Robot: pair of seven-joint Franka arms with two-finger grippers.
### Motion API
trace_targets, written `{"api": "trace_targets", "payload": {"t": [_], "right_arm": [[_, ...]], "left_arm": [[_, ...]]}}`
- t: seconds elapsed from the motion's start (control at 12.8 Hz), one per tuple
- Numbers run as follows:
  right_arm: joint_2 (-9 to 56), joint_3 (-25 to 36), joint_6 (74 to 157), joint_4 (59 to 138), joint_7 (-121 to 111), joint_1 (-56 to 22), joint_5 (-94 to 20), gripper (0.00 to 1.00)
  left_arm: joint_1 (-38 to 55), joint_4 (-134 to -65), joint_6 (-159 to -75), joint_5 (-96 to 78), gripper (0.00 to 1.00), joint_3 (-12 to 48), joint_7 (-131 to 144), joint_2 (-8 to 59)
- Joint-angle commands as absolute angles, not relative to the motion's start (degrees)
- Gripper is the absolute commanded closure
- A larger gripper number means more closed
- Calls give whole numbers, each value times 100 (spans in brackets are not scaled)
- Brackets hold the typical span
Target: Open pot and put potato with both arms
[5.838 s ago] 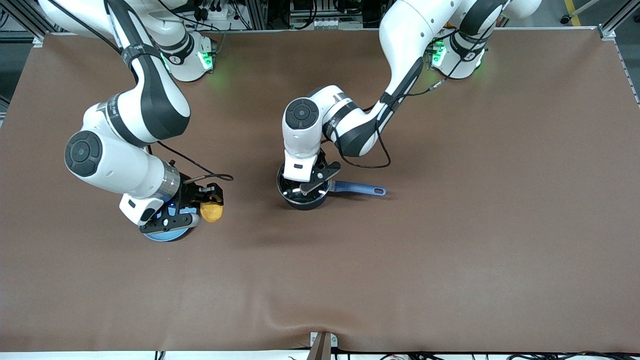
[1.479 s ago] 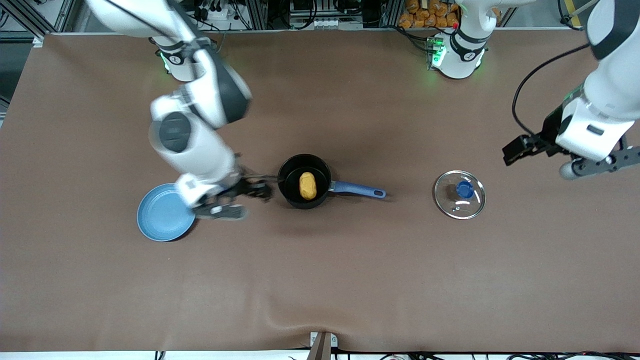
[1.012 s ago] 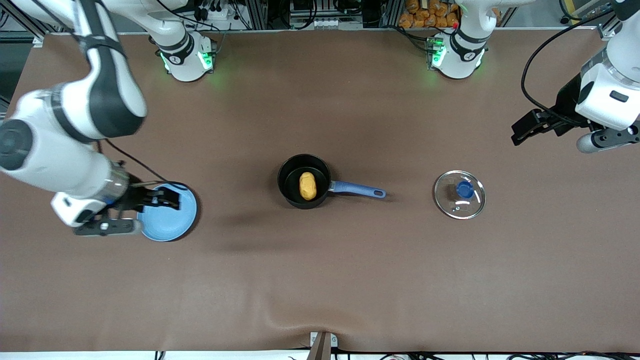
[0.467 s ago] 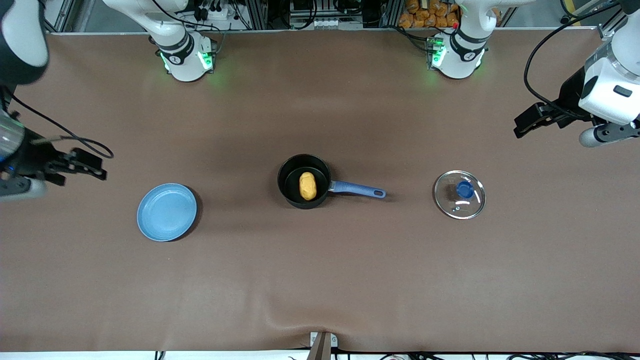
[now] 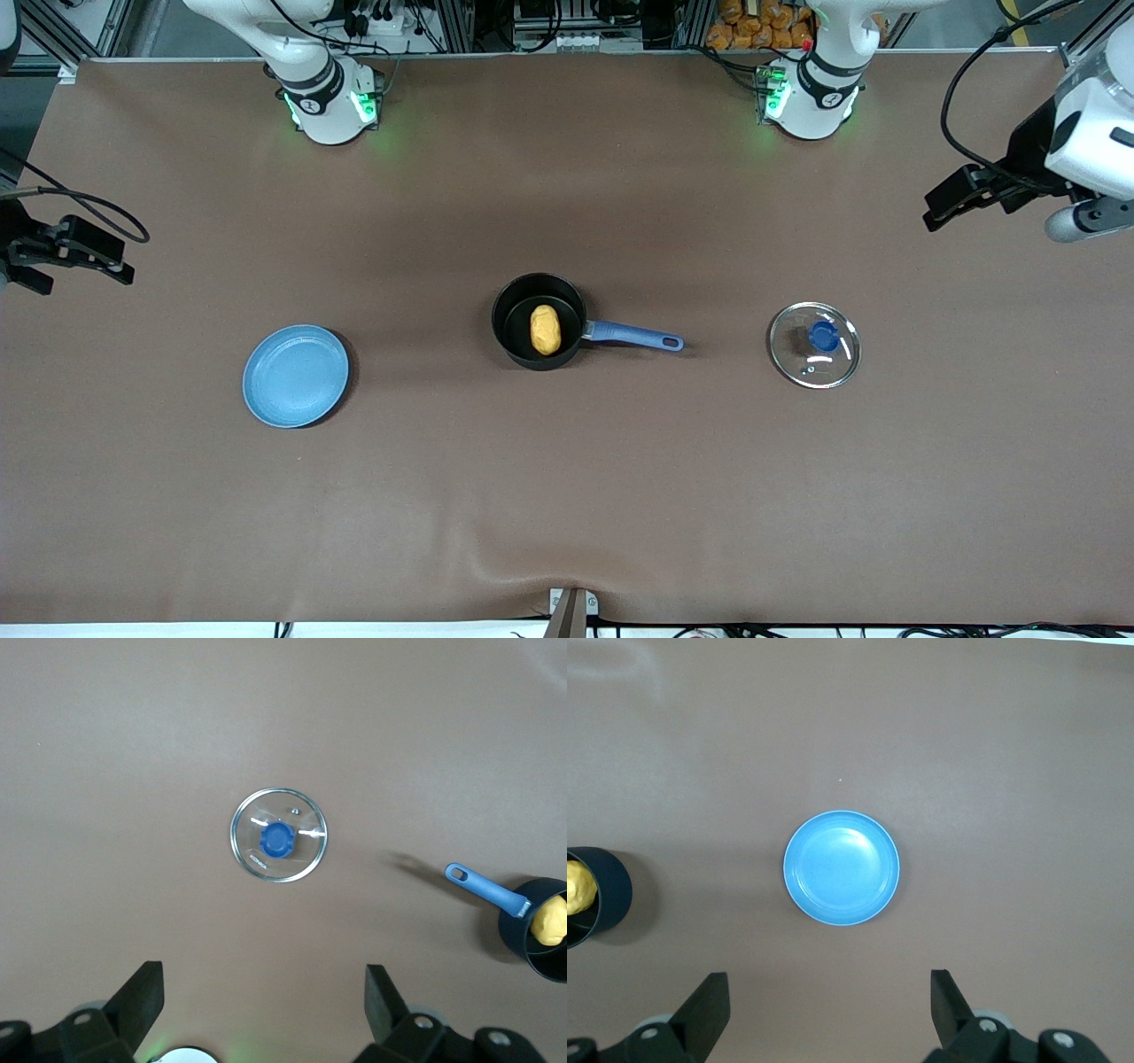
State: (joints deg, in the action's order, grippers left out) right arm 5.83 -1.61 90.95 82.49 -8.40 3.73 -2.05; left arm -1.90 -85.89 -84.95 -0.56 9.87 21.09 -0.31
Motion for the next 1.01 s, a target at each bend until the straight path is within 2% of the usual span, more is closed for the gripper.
{"api": "trace_targets", "payload": {"t": [0.0, 0.93], "right_arm": [[378, -237, 9062, 8429, -932, 518, -141, 0], [360, -237, 9141, 8525, -923, 519, -141, 0]], "left_arm": [[-421, -8718, -8438, -141, 0, 1002, 1732, -184], [-466, -8692, -8446, -132, 0, 1063, 1723, -167]]}}
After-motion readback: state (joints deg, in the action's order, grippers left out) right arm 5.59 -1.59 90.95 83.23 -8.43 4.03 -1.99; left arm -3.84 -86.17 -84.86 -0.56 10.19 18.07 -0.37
